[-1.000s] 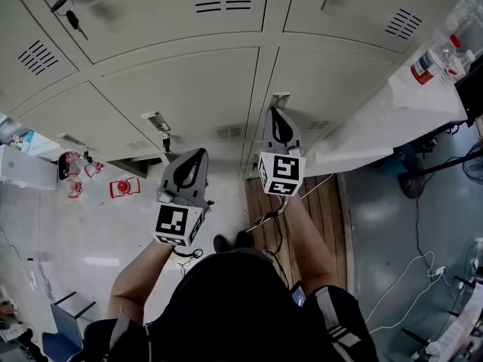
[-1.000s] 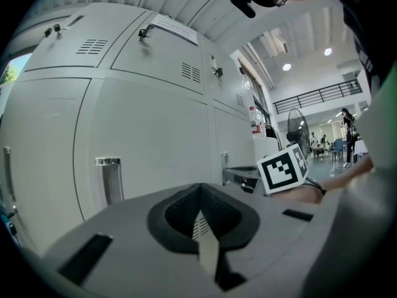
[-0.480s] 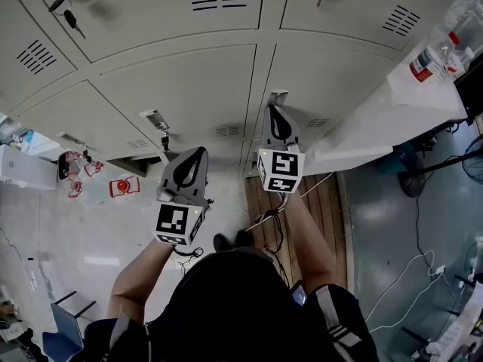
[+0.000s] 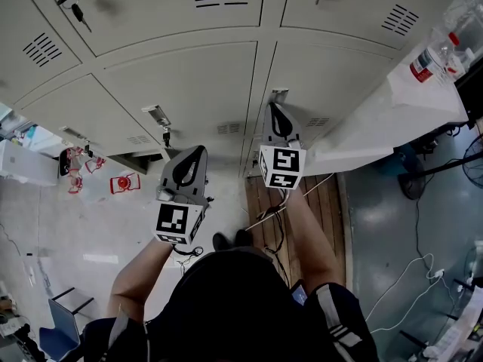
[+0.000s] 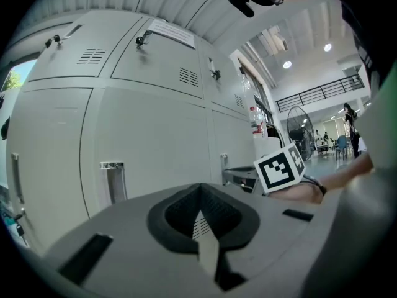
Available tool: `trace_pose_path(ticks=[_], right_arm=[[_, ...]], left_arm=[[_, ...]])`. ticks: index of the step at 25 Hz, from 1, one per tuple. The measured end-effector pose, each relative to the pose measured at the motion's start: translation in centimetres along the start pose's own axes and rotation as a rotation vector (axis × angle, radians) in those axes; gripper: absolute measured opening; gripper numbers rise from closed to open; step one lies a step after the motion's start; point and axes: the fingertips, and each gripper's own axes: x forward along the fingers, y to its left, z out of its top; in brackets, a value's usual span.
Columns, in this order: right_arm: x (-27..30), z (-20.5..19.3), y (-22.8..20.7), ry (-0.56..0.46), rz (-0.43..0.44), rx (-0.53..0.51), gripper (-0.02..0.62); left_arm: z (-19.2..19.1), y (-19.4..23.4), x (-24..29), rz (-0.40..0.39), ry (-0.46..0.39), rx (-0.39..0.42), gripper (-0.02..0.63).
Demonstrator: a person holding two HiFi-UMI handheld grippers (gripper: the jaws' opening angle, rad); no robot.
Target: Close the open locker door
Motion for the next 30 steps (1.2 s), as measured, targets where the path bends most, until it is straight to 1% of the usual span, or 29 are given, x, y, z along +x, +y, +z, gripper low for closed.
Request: trace_pose_path(ticks=[2,7,12,19,27,30], right_arm=[[0.0,0.0,0.0,-0.002,0.002,-0.002,-0.009],[-0.1,0.0,0.0,-0.004,0.021,-0.012,-0.009],[-0.9,0.6,-0.3,-0.028,0.035,-0.007,-0.009],[-2.8,0.6,-0.4,-0.036,0.052,-0.010,-0.009],[-4.3,0.1,-0.4,-0.029,0.061,-0.010,-0.009],[-5.1,0.1,-0.1,-0.035,0.073,-0.007,-0.008]], left_arm=[[-0.3,0.0,-0.1,0.006,0.006,-0.002,0.005],[0.2,0.4,-0.5,0.038,-0.013,0.006,0.005],[0.2,0.9,-0.9,0.066,-0.019,0.018,0.003],[-0.2,0.9,-1.4,0.087,-0.015,0.059,0.005],[-0.1,0.2,-1.9,0.090,-0.017,0.071,0.004],[0.0,0.1,-2.3,0.099,-0.020,0.087,0.005]])
